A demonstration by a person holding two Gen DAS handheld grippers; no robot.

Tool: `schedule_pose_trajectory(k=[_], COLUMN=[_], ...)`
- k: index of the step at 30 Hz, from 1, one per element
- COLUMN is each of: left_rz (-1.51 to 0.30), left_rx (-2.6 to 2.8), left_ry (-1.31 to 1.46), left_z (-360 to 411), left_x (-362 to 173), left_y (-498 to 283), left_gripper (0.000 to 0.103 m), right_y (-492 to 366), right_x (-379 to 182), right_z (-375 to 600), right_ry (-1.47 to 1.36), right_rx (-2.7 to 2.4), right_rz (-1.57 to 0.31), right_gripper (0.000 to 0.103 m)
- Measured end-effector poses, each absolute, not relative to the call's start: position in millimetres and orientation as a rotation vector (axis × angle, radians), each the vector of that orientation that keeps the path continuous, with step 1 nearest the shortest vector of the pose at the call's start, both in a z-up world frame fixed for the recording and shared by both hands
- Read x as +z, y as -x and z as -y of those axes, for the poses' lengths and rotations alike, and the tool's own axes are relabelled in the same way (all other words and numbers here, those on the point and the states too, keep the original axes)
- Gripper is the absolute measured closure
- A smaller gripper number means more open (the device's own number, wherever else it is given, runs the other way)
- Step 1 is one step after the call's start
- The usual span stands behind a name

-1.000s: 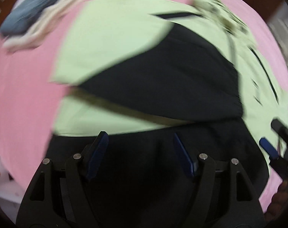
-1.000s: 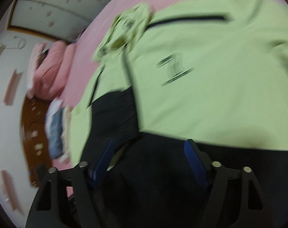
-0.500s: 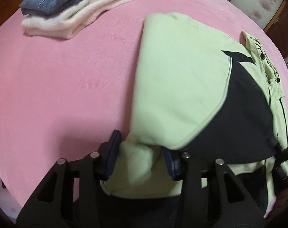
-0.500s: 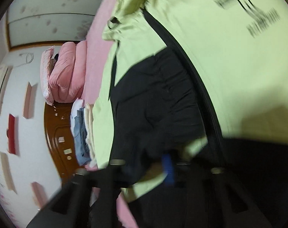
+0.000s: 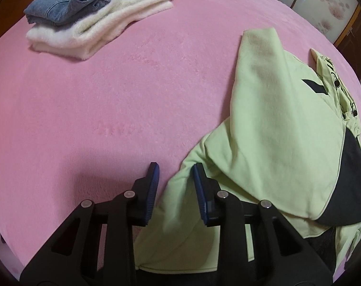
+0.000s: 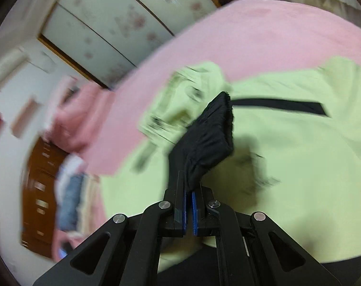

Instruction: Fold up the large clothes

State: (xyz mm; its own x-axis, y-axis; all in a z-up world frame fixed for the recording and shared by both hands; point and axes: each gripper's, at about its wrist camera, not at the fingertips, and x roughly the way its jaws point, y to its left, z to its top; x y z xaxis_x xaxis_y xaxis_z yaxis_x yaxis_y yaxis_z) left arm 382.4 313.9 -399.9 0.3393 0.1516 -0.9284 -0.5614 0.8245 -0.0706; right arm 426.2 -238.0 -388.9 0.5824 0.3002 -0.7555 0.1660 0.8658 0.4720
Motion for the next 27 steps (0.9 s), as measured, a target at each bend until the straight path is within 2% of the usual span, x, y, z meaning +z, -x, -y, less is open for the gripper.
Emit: schedule_pose_trajectory(k=[4, 6, 8, 10, 12, 13, 18, 20, 21, 23, 25, 27], left_rz=[-1.144, -1.159, -1.152, -1.124, -1.106, -1.107, -1.153, -1.141, -1.136, -1.145, -1.179, -1.189], left_rx=[0.474, 0.460, 0.418, 0.323, 0.232, 0.198, 0.087, 0.092, 0.091, 0.082, 0.080, 0.060], left_ry=[0.424, 0.381, 0.317, 0.303, 0.305, 0.307, 0.337, 0.314, 0.311, 0.320, 0.319, 0.320], left_z=[-315, -316, -305, -294, -283, -281, -268, -260, -258, -254, -250, -247], left_x=[-399, -389, -377, -363, -353, -349, -349, -350, -349, -348, -350, -351], left_y=[-391, -384, -382, -382, -385, -385, -403, -417, -422, -426, -433, -434], left_gripper=[0.077, 0.077, 0.077, 0.077, 0.077, 0.077, 0.077, 0.077, 0.077, 0.077, 0.077, 0.077], right_y=[-400, -375, -365, -358, -351, -357, -399, -432, -440, -455, -465, -463], right_x=[-433, -461, -461, -450, -429, -420, -421, -427, -428, -425, -422, -422], right_z=[257, 233, 235, 227, 226, 222, 223, 206, 206, 204, 198, 197], right_ry=[-0.622, -0.673, -0.682, -0.646, -0.573, -0.524, -0.521, -0.519, -0.522, -0.513, -0.405, -0.319], right_rx=[-0.074, -0.140, -0.203, -0.246, -0.280, -0.284, -0.229, -0.248, -0.245, -0.223, -0.295, -0.390], right_rz=[-1.157, -1.207, -1.213, -1.173, -1.103, -1.065, -1.109, -1.115, -1.095, -1.032, -1.082, -1.156], right_gripper=[0.099, 0.097, 0.097, 0.089, 0.077, 0.075, 0.075, 0.083, 0.084, 0.084, 0.083, 0.062])
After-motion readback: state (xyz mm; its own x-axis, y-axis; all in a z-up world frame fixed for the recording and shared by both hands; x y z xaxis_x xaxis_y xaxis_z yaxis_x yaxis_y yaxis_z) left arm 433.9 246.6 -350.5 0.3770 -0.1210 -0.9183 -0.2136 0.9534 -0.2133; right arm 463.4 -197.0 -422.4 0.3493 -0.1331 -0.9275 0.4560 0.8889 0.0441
